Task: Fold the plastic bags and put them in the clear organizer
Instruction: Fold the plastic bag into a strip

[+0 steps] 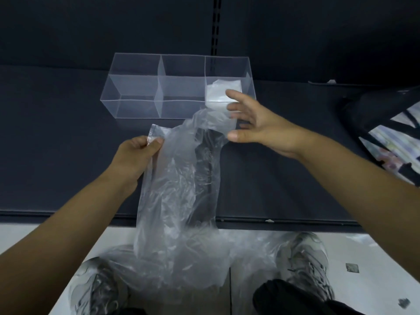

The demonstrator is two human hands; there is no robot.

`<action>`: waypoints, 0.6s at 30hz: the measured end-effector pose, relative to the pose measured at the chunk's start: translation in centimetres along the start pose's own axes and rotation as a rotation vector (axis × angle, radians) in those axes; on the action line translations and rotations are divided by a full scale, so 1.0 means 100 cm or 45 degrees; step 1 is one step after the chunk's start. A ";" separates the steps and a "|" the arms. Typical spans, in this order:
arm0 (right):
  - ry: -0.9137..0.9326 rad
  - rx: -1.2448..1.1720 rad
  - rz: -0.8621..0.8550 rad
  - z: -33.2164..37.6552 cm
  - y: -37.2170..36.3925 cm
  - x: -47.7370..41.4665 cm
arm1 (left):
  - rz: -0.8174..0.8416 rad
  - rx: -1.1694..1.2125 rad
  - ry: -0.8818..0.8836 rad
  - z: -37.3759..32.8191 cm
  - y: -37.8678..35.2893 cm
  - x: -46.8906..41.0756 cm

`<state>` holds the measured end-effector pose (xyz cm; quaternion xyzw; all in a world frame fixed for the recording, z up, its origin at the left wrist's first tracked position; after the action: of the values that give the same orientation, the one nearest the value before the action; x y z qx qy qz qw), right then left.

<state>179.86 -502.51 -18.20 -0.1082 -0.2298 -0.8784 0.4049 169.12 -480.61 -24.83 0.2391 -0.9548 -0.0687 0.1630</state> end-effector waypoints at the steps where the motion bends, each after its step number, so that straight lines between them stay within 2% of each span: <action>1: 0.010 0.059 0.018 0.006 -0.004 -0.006 | -0.003 0.002 -0.003 -0.001 0.000 -0.001; 4: 0.053 0.212 -0.070 0.019 -0.010 -0.019 | -0.009 0.001 -0.011 -0.002 -0.001 -0.002; 6: 0.120 0.206 -0.197 0.022 -0.002 -0.019 | -0.042 0.007 0.000 0.000 0.005 -0.002; 8: 0.097 0.119 -0.222 0.010 0.011 -0.012 | -0.093 0.020 0.043 0.004 0.014 -0.002; 11: 0.001 -0.009 0.040 -0.015 0.017 0.006 | -0.117 0.077 0.093 0.010 0.024 -0.006; 14: -0.083 0.045 0.308 -0.035 0.013 0.023 | -0.103 0.113 0.143 0.014 0.030 -0.014; 16: -0.146 0.132 0.338 -0.047 0.019 0.028 | -0.081 0.151 0.197 0.020 0.035 -0.019; 18: -0.227 0.134 0.261 -0.055 0.033 0.029 | -0.044 0.187 0.248 0.027 0.038 -0.023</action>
<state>180.44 -509.00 -20.89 -0.1875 -0.2983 -0.8062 0.4754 168.43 -476.02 -27.18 0.2724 -0.9325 0.0220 0.2359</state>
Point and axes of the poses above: each hand's wrist, its own x-axis away from the middle knuckle, its own y-axis out of the back of the hand, z = x × y, the point moved 10 cm from there along -x, towards the middle knuckle, and after that the axes turned 8 degrees about -y, right-handed, at the moved point
